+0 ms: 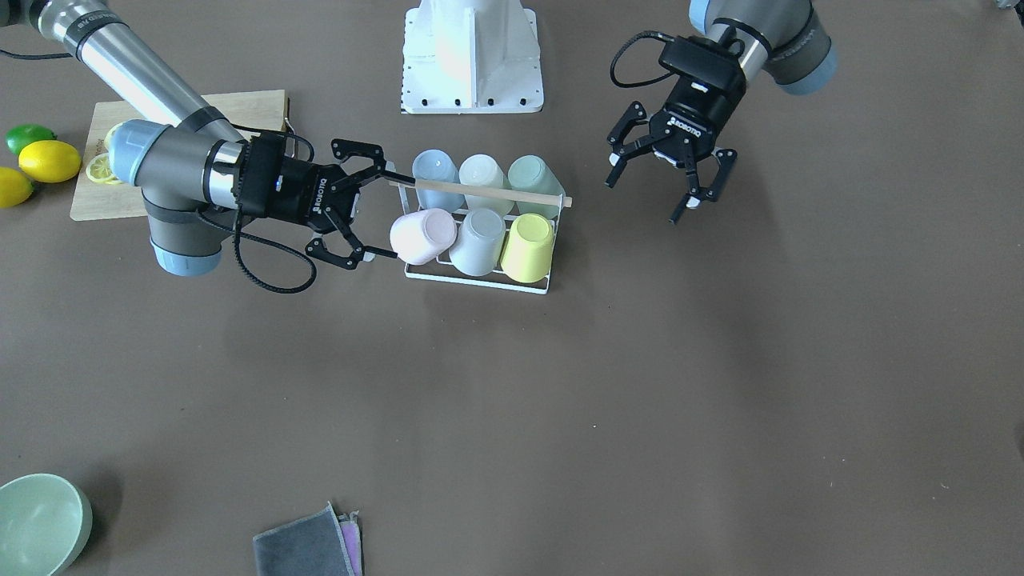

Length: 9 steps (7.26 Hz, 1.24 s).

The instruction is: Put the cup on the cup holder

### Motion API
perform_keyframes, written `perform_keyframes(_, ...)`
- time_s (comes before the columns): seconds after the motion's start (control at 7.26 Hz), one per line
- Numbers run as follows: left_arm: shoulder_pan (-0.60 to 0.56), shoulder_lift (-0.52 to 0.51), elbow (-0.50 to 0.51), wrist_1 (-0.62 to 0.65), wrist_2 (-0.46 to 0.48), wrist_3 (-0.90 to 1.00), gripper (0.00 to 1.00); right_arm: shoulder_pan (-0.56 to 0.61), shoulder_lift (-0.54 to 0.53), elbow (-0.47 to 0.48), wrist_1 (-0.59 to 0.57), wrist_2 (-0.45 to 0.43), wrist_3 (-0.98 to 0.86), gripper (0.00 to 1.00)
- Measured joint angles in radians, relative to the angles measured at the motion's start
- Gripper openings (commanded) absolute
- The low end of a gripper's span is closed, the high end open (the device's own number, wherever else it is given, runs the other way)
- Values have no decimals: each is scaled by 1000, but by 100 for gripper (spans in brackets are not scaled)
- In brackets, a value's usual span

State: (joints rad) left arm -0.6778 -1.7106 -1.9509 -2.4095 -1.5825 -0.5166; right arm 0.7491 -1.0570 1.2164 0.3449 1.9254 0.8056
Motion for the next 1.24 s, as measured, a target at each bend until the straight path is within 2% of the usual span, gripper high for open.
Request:
perform_keyframes(0.28, -162, 6, 5, 257, -228, -19, 98, 82, -11, 4, -173, -14, 5, 100)
perform_keyframes(0.55, -330, 18, 29, 531, -412, -13, 98, 112, -25, 20, -359, -95, 11, 100)
perform_keyframes(0.69, -425, 34, 50, 623, -508, 5, 98, 130, -47, 67, -512, -115, 9, 100)
perform_keyframes(0.96, -632, 96, 135, 732, -700, 163, 98, 161, -117, 223, -861, -114, -1, 100)
perform_keyframes(1.24, -789, 151, 182, 858, -826, 329, 98, 219, -170, 348, -1161, -31, -8, 100)
